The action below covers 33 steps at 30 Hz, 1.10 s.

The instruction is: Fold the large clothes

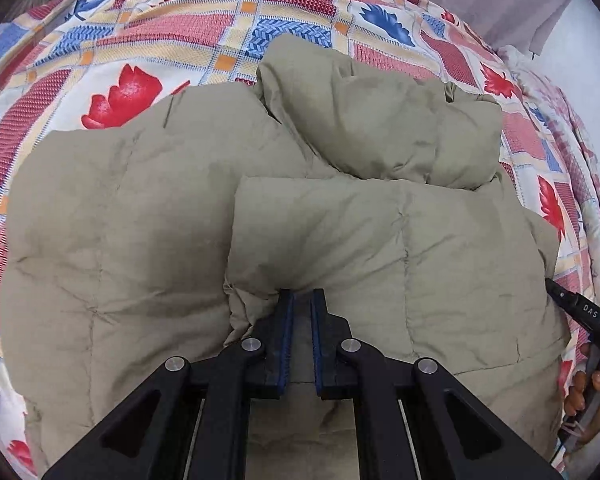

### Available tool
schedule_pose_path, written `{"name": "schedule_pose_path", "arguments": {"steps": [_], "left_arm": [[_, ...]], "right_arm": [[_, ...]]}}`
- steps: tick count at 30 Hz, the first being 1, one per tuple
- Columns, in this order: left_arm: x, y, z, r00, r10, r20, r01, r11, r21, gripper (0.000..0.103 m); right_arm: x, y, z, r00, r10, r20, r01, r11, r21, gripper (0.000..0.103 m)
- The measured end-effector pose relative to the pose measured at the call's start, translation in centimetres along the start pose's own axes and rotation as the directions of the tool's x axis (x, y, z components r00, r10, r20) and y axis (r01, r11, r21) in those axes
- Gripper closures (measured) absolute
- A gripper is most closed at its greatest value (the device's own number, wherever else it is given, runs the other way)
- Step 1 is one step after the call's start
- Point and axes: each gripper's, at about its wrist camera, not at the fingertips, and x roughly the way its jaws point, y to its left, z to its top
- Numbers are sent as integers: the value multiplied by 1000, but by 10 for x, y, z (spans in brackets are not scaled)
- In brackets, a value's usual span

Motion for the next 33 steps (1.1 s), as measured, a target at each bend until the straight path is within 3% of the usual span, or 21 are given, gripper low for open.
{"name": "schedule_pose_path", "arguments": {"steps": [5, 7, 14, 20, 33], "left_arm": [[-28, 10, -8, 997, 69, 31, -70, 997, 42, 93], [-38, 17, -13, 996, 88, 25, -89, 995, 44, 93], [-65, 23, -50, 993, 118, -24, -116, 989, 90, 93], [-86, 34, -86, 985, 161, -59, -156, 984, 85, 93], [-115, 31, -146, 983, 112, -143, -96, 989, 116, 93]], "right_arm": [[-26, -3, -12, 992, -124, 35, 126, 991, -51, 78], [-37, -11, -20, 990, -133, 37, 135, 990, -41, 77], [-76, -25, -57, 996, -90, 16, 88, 994, 57, 62], [-100, -17, -101, 999, -40, -35, 44, 993, 110, 56], [-132, 3, -181, 989, 31, -145, -2, 980, 197, 48]]}}
